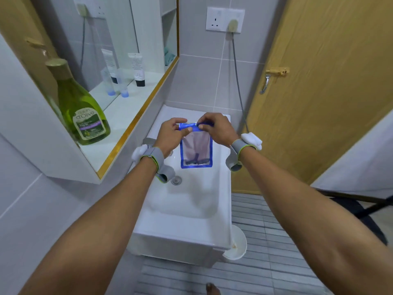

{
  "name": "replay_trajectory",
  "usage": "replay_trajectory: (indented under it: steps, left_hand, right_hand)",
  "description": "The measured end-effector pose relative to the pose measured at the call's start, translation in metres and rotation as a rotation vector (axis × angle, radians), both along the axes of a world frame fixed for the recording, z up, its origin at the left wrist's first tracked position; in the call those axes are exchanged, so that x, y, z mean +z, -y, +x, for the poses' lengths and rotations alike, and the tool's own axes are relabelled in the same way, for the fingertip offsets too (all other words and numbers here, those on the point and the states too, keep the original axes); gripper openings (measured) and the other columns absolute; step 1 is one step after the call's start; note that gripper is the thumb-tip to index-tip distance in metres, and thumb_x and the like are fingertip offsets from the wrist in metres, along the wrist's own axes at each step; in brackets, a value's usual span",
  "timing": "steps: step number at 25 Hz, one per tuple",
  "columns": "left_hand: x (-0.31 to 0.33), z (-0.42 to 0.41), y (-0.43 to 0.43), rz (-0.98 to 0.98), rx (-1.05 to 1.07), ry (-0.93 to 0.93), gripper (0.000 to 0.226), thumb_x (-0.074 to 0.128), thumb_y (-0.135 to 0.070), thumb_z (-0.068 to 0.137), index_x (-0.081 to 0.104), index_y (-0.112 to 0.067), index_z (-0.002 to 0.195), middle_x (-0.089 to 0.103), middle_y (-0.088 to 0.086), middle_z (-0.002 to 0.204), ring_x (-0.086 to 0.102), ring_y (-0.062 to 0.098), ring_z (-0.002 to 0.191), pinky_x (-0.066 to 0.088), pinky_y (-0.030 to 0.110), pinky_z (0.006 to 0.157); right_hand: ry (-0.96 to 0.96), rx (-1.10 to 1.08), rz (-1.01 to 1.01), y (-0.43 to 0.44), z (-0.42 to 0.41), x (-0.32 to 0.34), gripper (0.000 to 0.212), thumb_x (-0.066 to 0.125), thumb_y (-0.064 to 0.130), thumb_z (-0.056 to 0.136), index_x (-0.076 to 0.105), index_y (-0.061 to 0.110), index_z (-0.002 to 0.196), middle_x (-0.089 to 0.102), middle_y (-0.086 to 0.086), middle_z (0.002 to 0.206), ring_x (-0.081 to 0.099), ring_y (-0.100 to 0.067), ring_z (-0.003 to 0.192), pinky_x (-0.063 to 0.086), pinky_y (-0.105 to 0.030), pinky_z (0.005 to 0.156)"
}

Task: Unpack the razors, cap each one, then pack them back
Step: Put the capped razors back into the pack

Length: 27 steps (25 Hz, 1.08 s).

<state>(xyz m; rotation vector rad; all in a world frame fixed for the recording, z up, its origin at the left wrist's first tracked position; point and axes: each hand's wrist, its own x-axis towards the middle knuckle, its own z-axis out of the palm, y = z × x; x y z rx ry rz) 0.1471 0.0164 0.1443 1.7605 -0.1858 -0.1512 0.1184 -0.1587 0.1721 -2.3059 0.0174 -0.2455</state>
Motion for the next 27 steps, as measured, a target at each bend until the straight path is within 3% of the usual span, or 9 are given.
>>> replay_trajectory:
  steps: [3, 7, 10, 14, 16, 19, 22, 24, 27]
  left_hand:
    - [0.025, 0.006, 0.013, -0.142, -0.029, 0.002, 0.024, 0.077, -0.004, 0.08, 0.07, -0.006, 0.103, 0.071, 0.012, 0.092, 0.067, 0.021, 0.08, 0.054, 0.03, 0.075]
    - [0.042, 0.002, 0.025, -0.15, -0.039, 0.056, 0.036, 0.081, -0.012, 0.078, 0.065, -0.01, 0.111, 0.073, 0.005, 0.093, 0.072, 0.016, 0.081, 0.061, 0.028, 0.068]
    - [0.048, -0.005, 0.035, -0.176, -0.036, 0.058, 0.034, 0.08, -0.007, 0.078, 0.057, -0.014, 0.102, 0.071, 0.013, 0.09, 0.069, 0.022, 0.076, 0.059, 0.035, 0.069]
    - [0.054, -0.011, 0.044, -0.192, -0.047, 0.029, 0.04, 0.085, -0.007, 0.071, 0.058, -0.011, 0.1, 0.072, 0.007, 0.077, 0.067, 0.015, 0.063, 0.053, 0.024, 0.059]
    - [0.056, -0.016, 0.049, -0.157, -0.076, 0.044, 0.046, 0.086, -0.014, 0.071, 0.059, -0.008, 0.108, 0.074, 0.006, 0.08, 0.071, 0.016, 0.068, 0.055, 0.023, 0.06]
    - [0.061, -0.022, 0.065, -0.075, -0.11, 0.11, 0.053, 0.085, -0.021, 0.074, 0.058, -0.016, 0.119, 0.075, 0.01, 0.096, 0.073, 0.02, 0.082, 0.061, 0.032, 0.073]
    - [0.067, -0.033, 0.093, 0.047, -0.105, 0.196, 0.057, 0.085, -0.028, 0.074, 0.055, -0.023, 0.122, 0.071, 0.008, 0.106, 0.071, 0.022, 0.088, 0.06, 0.028, 0.071]
    - [0.071, -0.039, 0.116, 0.058, -0.084, 0.193, 0.055, 0.086, -0.023, 0.072, 0.05, -0.022, 0.114, 0.071, 0.014, 0.099, 0.07, 0.023, 0.082, 0.058, 0.03, 0.067]
    - [0.081, -0.047, 0.151, 0.017, -0.097, 0.149, 0.054, 0.086, -0.014, 0.072, 0.046, -0.018, 0.109, 0.072, 0.016, 0.087, 0.069, 0.023, 0.071, 0.057, 0.031, 0.064]
  right_hand:
    - [0.078, -0.11, 0.261, 0.009, -0.013, 0.005, 0.032, 0.081, 0.021, 0.07, 0.063, 0.021, 0.097, 0.068, -0.012, 0.082, 0.06, -0.018, 0.069, 0.052, -0.03, 0.07]
    - [0.086, -0.211, 0.474, 0.022, -0.023, 0.019, 0.046, 0.086, 0.017, 0.065, 0.057, 0.019, 0.101, 0.067, -0.011, 0.075, 0.064, -0.022, 0.067, 0.055, -0.032, 0.064]
    - [0.069, -0.231, 0.451, 0.03, -0.027, 0.027, 0.046, 0.087, 0.015, 0.064, 0.052, 0.021, 0.093, 0.064, -0.009, 0.075, 0.065, -0.022, 0.067, 0.053, -0.032, 0.062]
    - [0.033, -0.199, 0.481, 0.046, -0.036, 0.035, 0.05, 0.087, 0.013, 0.065, 0.05, 0.015, 0.098, 0.064, -0.006, 0.074, 0.066, -0.018, 0.063, 0.053, -0.027, 0.059]
    - [0.026, -0.169, 0.474, 0.054, -0.041, 0.04, 0.051, 0.086, 0.013, 0.066, 0.048, 0.015, 0.101, 0.065, -0.004, 0.072, 0.068, -0.015, 0.061, 0.053, -0.024, 0.054]
    - [0.042, -0.136, 0.463, 0.07, -0.045, 0.041, 0.054, 0.085, 0.015, 0.068, 0.05, 0.016, 0.108, 0.07, -0.009, 0.077, 0.071, -0.02, 0.069, 0.056, -0.028, 0.061]
    - [0.043, -0.111, 0.437, 0.096, -0.052, 0.039, 0.053, 0.087, 0.023, 0.063, 0.054, 0.022, 0.106, 0.071, -0.013, 0.079, 0.072, -0.024, 0.075, 0.057, -0.037, 0.073]
    - [0.039, -0.109, 0.44, 0.116, -0.055, 0.039, 0.05, 0.087, 0.027, 0.057, 0.056, 0.026, 0.097, 0.068, -0.014, 0.077, 0.069, -0.025, 0.074, 0.056, -0.042, 0.078]
    - [0.039, -0.073, 0.469, 0.159, -0.066, 0.047, 0.04, 0.084, 0.011, 0.068, 0.06, 0.016, 0.099, 0.067, -0.009, 0.068, 0.067, -0.019, 0.067, 0.057, -0.038, 0.071]
